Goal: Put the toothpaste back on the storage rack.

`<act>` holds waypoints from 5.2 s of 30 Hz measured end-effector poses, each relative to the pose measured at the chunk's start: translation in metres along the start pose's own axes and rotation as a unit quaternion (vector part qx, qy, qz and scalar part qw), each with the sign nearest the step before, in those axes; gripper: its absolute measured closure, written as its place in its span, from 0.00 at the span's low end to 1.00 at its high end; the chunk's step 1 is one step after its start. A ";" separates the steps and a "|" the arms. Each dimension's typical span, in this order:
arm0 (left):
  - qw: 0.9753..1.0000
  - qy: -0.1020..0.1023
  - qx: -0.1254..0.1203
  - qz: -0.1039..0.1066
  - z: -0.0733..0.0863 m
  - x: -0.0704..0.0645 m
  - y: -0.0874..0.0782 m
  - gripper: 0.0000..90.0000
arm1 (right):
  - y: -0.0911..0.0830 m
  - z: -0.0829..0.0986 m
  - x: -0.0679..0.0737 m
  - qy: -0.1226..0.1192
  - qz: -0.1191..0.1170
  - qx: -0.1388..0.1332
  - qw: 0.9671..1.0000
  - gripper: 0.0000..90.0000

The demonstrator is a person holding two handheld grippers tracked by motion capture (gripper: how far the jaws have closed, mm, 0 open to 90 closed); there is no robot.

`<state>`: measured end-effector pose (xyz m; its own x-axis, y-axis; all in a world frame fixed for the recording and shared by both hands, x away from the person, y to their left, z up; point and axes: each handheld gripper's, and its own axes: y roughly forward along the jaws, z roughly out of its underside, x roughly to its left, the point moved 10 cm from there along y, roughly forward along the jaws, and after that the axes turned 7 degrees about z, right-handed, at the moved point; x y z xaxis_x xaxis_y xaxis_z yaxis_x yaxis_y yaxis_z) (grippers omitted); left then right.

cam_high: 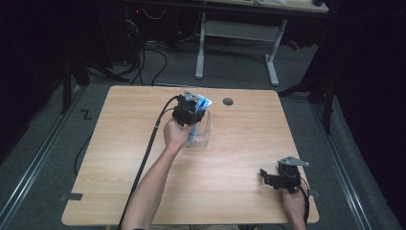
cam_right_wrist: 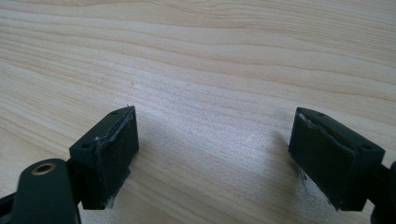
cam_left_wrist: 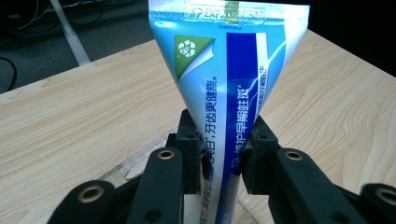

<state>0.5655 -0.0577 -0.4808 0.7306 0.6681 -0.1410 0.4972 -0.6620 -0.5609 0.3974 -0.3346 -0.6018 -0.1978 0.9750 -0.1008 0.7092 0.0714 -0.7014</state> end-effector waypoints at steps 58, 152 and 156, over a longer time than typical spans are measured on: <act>0.999 -0.012 -0.047 -0.013 -0.008 0.012 -0.054 0.50 | 0.000 0.000 0.000 0.000 0.000 0.000 1.000 0.17; 0.987 -0.083 -0.063 -0.122 0.075 0.072 -0.180 0.42 | 0.000 0.000 0.000 -0.001 0.000 0.000 1.000 0.17; 0.986 -0.087 -0.062 -0.126 0.080 0.072 -0.187 0.42 | 0.000 0.000 0.000 0.000 0.000 0.000 1.000 0.17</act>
<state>0.4879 0.1412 -0.4517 0.4898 0.8582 -0.1537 0.7142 -0.4961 -0.4938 0.3974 -0.3346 -0.6019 -0.1979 0.9750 -0.1009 0.7086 0.0712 -0.7021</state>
